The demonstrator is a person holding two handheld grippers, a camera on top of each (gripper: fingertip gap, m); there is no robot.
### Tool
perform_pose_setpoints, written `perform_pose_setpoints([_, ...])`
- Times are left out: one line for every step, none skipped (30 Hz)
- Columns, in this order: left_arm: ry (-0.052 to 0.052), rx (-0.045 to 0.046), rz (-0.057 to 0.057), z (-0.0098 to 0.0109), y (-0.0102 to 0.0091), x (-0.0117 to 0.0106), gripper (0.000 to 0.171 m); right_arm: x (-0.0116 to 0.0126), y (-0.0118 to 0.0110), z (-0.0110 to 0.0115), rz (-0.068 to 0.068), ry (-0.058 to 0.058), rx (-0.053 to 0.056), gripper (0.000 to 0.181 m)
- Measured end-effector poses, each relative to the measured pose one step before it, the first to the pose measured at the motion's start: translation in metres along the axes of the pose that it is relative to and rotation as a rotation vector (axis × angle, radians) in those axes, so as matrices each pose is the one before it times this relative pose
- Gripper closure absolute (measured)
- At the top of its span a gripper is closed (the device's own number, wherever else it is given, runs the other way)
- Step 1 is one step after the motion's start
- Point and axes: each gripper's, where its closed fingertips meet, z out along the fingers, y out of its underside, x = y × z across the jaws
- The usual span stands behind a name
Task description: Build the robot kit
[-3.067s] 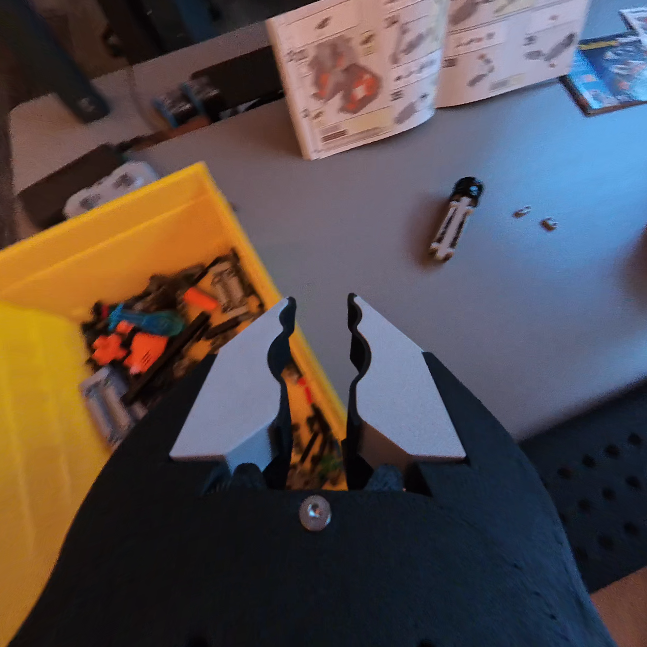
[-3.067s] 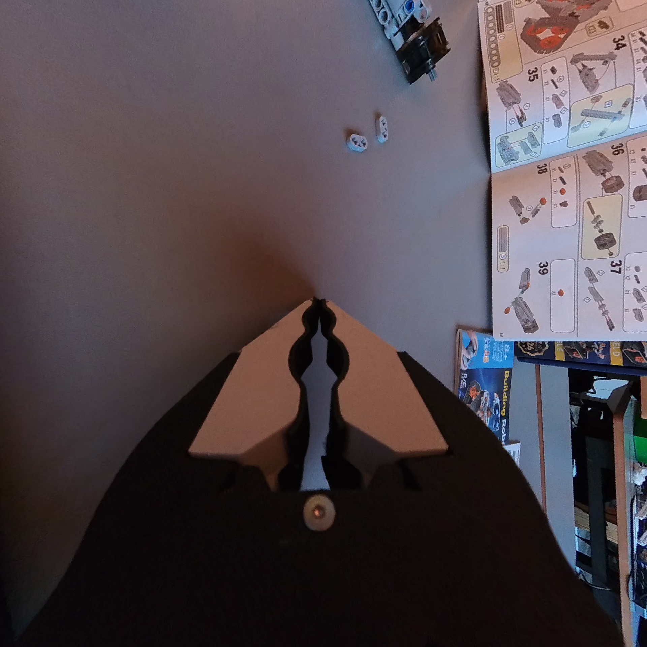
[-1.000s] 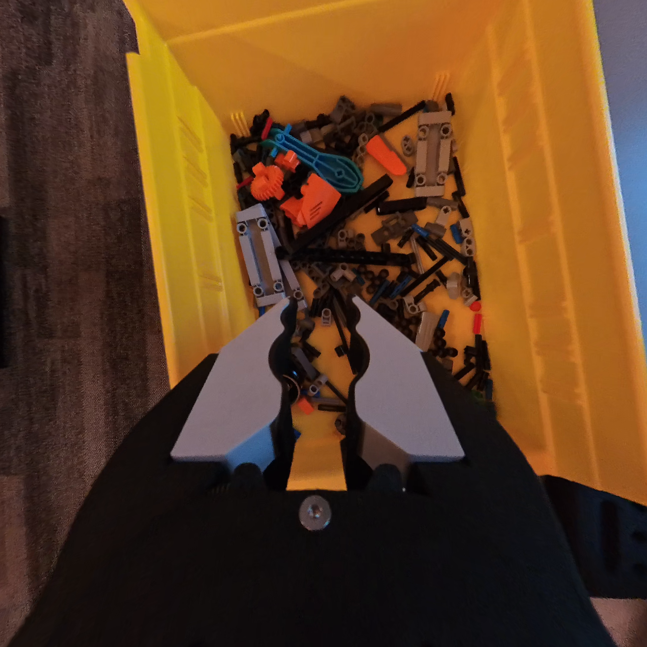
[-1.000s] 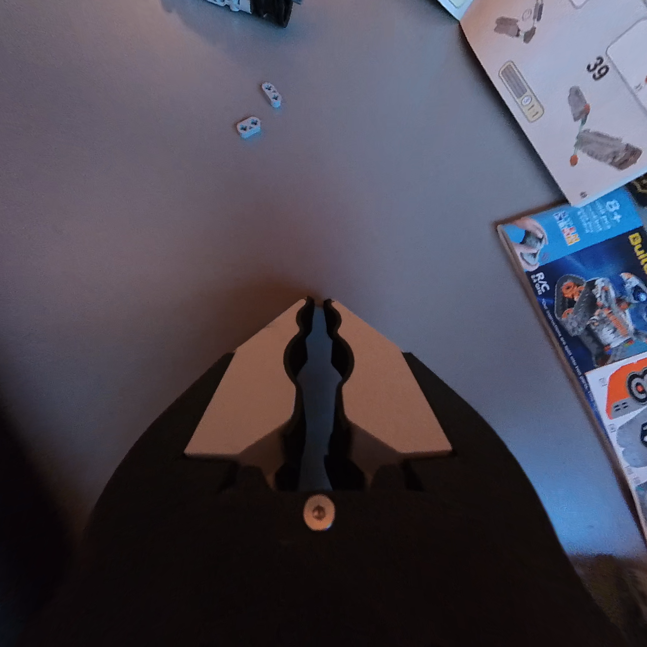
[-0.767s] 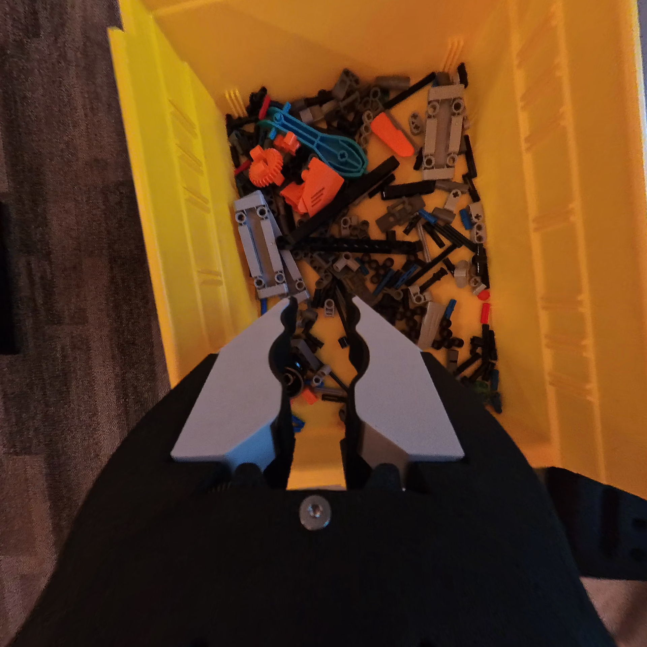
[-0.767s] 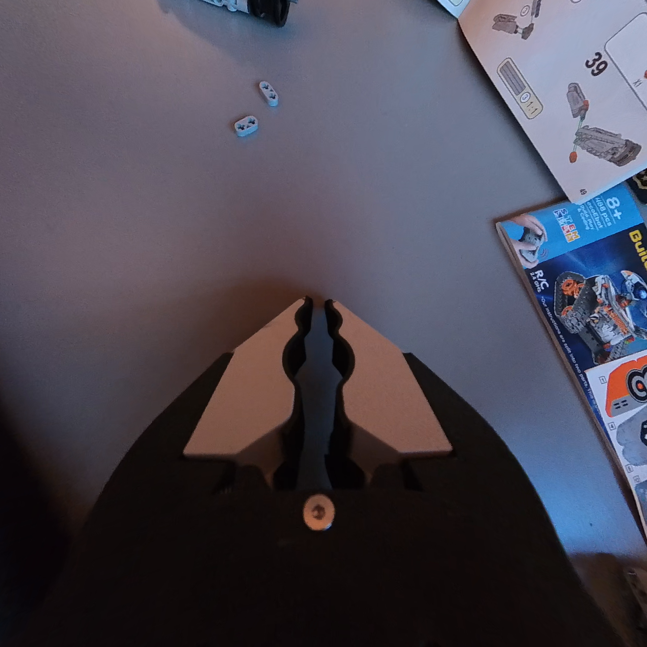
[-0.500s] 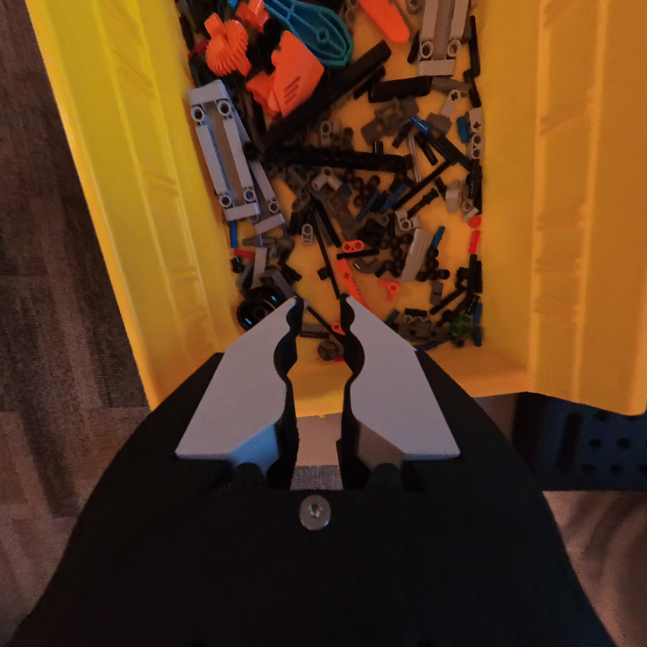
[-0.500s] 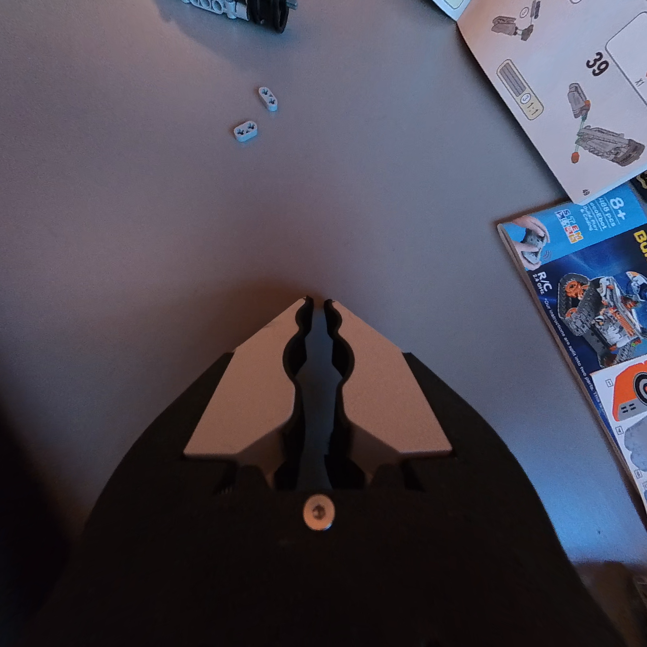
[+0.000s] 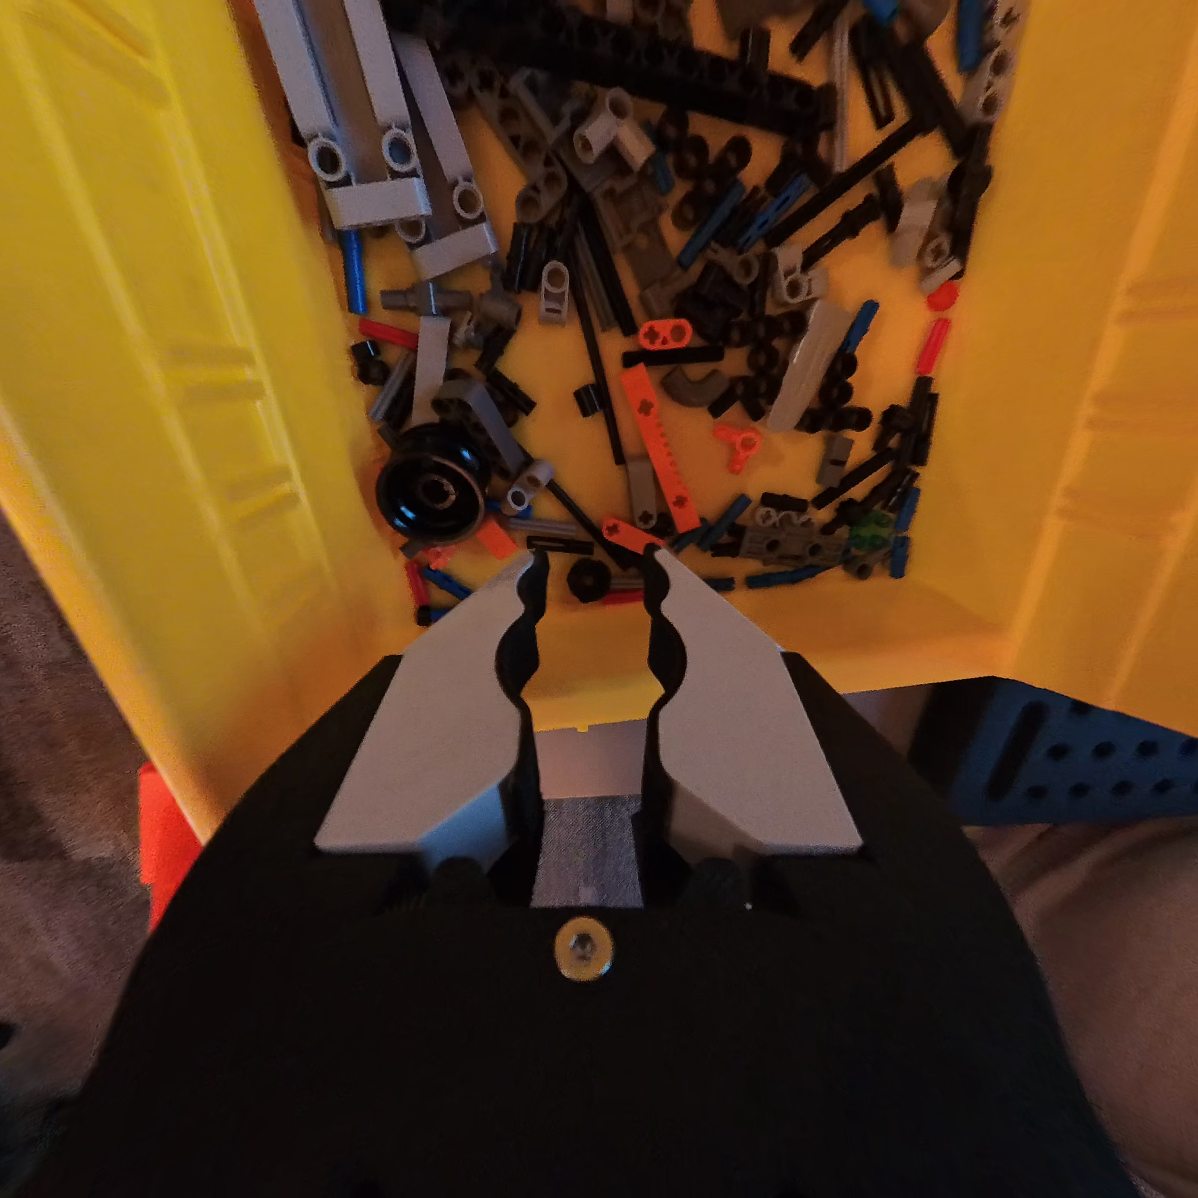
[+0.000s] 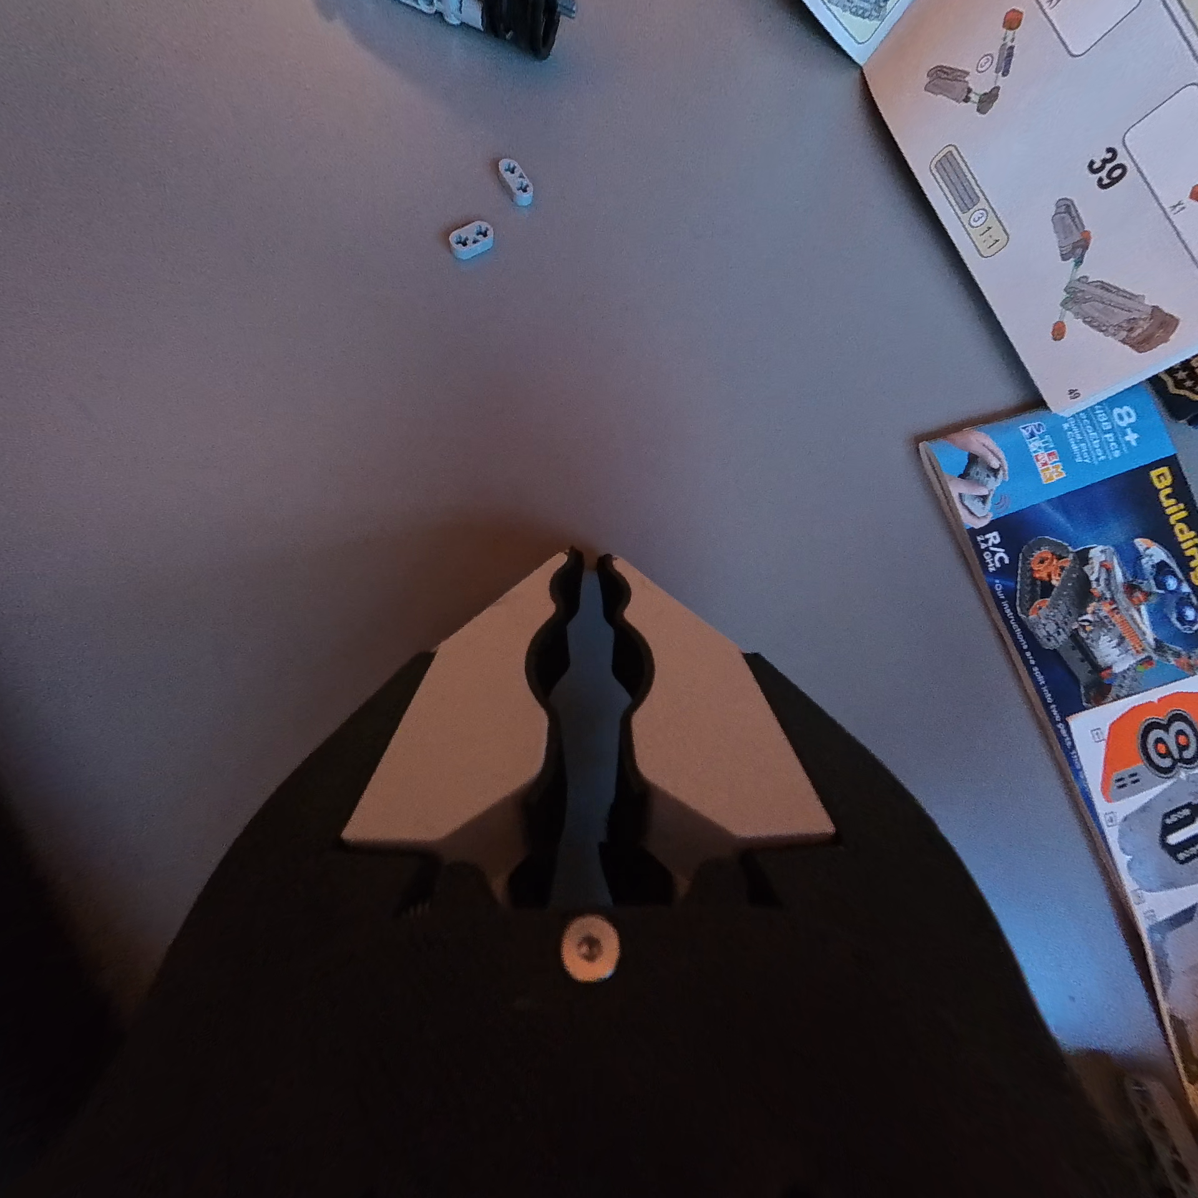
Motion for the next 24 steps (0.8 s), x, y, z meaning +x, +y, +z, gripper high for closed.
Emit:
perform_pose_setpoints([-0.0095,-0.02306,0.0149,0.00233,0.0004,-0.00068,0.143,0.00003,-0.00019,0.00012,-0.0154,0.0078,-0.003,0.177])
perform_pose_setpoints([-0.002,-0.01889,0.0119,0.00196,-0.00074,0.0,0.144,-0.00011,-0.00013,0.0001,-0.0115,0.0059,-0.0021,0.178])
perform_pose_setpoints([-0.0019,-0.01783,0.0097,0.00151,-0.00097,-0.00052,0.144,-0.0003,-0.0001,-0.00007,-0.0093,0.0042,-0.0015,0.178])
perform_pose_setpoints([-0.0124,-0.02119,0.0099,0.0013,0.00007,-0.00229,0.144,-0.0003,0.0001,-0.00011,-0.0079,0.0038,-0.001,0.178])
perform_pose_setpoints([-0.0182,-0.028,0.01,0.00136,0.0017,-0.0031,0.143,-0.00045,0.00011,-0.00024,-0.007,0.0026,-0.0012,0.179])
perform_pose_setpoints([-0.0077,-0.02515,0.0099,0.00159,0.00192,-0.00154,0.143,-0.00028,0.00015,-0.00023,-0.0065,0.0035,-0.0017,0.179])
perform_pose_setpoints([0.0072,-0.014,0.0098,0.00157,0.00075,0.00085,0.143,-0.00033,0.00006,-0.00019,-0.0063,0.0033,-0.0011,0.179])
perform_pose_setpoints([0.009,-0.00924,0.0069,0.00156,0.00031,0.00073,0.144,-0.00024,0.00004,-0.00021,-0.0059,0.0024,-0.0013,0.179])
perform_pose_setpoints([0.0025,-0.00919,0.0032,0.0017,0.00078,-0.00071,0.143,-0.00037,0.00004,-0.00011,-0.0062,0.0019,-0.0015,0.179])
perform_pose_setpoints([0.0017,-0.00948,0.0031,0.00176,0.00113,-0.00108,0.146,-0.00014,-0.00002,-0.0001,-0.0055,0.0022,-0.0013,0.179])
perform_pose_setpoints([0.0035,-0.00345,0.0024,0.0016,0.00046,-0.00062,0.143,-0.00025,-0.00004,0.00005,-0.0046,0.0014,-0.001,0.18])
perform_pose_setpoints([0.0095,0.00281,-0.0024,0.00079,-0.00013,0.00007,0.144,-0.00029,-0.00008,-0.00001,-0.004,-0.0001,-0.0003,0.18])
perform_pose_setpoints([0.0079,0.00587,-0.0055,0.00016,-0.0004,-0.00026,0.144,-0.00031,-0.00005,0.00012,-0.0028,-0.0004,0.0003,0.181])
perform_pose_setpoints([-0.0034,0.00012,-0.0004,0.00058,0.00056,-0.00195,0.144,-0.00028,0.0,0.00003,-0.0019,-0.0009,-0.0003,0.181])
perform_pose_setpoints([-0.0124,-0.00639,0.0063,0.00136,0.00138,-0.00318,0.144,-0.00015,-0.00005,-0.00005,-0.0017,-0.0001,-0.0004,0.181])
perform_pose_setpoints([-0.0168,-0.00599,0.0079,0.00113,0.00114,-0.00328,0.148,-0.00013,0.00001,0.00002,-0.002,0.0002,-0.0003,0.181])
perform_pose_setpoints([-0.0133,0.00059,0.0056,0.00025,0.00026,-0.00192,0.148,-0.00008,0.00003,-0.00004,-0.0023,0.0009,-0.0003,0.181])
perform_pose_setpoints([-0.0022,0.00156,0.0027,-0.00006,0.0001,0.00016,0.146,0.00002,0.00005,0.0,-0.0028,0.0008,-0.0006,0.181])
perform_pose_setpoints([-0.0005,-0.00028,0.0025,0.00011,0.00004,0.00046,0.145,-0.00015,-0.00004,0.00002,-0.0029,0.0009,-0.0008,0.181])
perform_pose_setpoints([-0.001,0.00254,0.0011,-0.0001,-0.00044,0.00039,0.146,-0.00004,0.00003,-0.00003,-0.003,0.0012,-0.0008,0.181])
perform_pose_setpoints([-0.0007,0.00431,-0.0004,-0.00008,-0.00054,0.00025,0.147,-0.00007,-0.00001,-0.00011,-0.0028,0.001,-0.001,0.181])
perform_pose_setpoints([-0.0008,0.0061,0.0017,-0.00015,-0.00074,0.00042,0.15,-0.00011,0.00007,-0.00006,-0.0027,0.0006,-0.0006,0.181])
perform_pose_setpoints([-0.0007,0.00987,0.0041,-0.00018,-0.00142,0.00056,0.151,-0.00008,-0.00003,-0.00011,-0.0025,0.0006,-0.0003,0.181])
perform_pose_setpoints([-0.0001,0.00888,0.0038,-0.00014,-0.00112,0.00088,0.152,-0.00011,0.00003,-0.00004,-0.0024,0.0007,-0.0003,0.181])
